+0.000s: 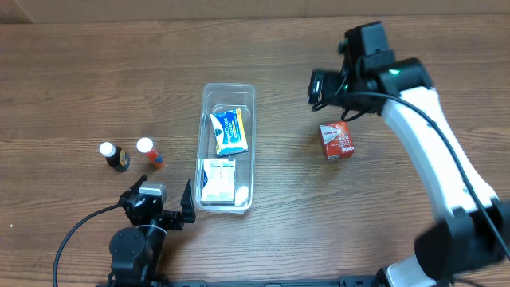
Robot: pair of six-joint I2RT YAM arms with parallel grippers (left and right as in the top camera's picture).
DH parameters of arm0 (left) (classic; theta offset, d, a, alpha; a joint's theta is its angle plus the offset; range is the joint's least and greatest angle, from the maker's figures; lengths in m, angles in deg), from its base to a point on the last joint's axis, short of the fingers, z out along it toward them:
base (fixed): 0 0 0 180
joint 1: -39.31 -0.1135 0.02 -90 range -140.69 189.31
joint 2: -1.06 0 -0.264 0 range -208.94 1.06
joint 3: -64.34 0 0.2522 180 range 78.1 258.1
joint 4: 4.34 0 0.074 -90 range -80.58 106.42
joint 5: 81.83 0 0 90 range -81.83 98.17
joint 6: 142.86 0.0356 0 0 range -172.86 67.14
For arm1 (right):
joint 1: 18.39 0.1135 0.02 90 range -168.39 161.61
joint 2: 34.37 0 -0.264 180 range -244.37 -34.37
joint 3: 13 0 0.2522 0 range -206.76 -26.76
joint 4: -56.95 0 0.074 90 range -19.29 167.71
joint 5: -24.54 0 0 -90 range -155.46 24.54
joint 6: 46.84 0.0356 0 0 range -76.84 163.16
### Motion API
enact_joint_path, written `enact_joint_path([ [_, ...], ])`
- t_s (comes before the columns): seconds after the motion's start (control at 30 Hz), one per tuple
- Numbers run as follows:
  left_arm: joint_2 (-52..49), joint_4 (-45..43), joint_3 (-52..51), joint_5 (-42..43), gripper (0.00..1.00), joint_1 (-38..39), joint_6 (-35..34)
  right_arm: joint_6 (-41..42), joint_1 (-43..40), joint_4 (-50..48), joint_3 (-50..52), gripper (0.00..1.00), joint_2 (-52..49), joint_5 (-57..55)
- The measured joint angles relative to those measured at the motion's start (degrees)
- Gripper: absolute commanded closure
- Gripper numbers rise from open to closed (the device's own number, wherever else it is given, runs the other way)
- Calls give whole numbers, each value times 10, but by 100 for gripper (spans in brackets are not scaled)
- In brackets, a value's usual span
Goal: Pack container
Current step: 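Move the right gripper to the red box and grasp it, then place the red box into the container's far end, then raise right arm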
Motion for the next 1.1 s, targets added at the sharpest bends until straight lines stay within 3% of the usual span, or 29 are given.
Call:
enact_joint_path([
  [0.07,0,0,0,0,0,0,0,-60,-2,-6,44,0,-67,-2],
  [0.2,0,0,0,0,0,0,0,-99,-4,-15,84,0,-153,-50],
  [0.37,0,0,0,0,0,0,0,-110,-15,-40,91,6,-187,-83],
  [0.7,0,0,0,0,0,0,0,-90,-18,-21,92,3,-192,-73],
  [0.77,0,0,0,0,0,0,0,-83,-18,-23,92,20,-191,-74],
  [0.8,0,0,0,0,0,0,0,-79,-18,-26,93,35,-191,-66],
  [0.87,0,0,0,0,0,0,0,-76,-17,-28,93,43,-191,-50],
  [0.93,0,0,0,0,0,0,0,-73,-13,-9,86,44,-186,-23],
  [1.1,0,0,0,0,0,0,0,-49,39,83,-70,44,-107,-4],
])
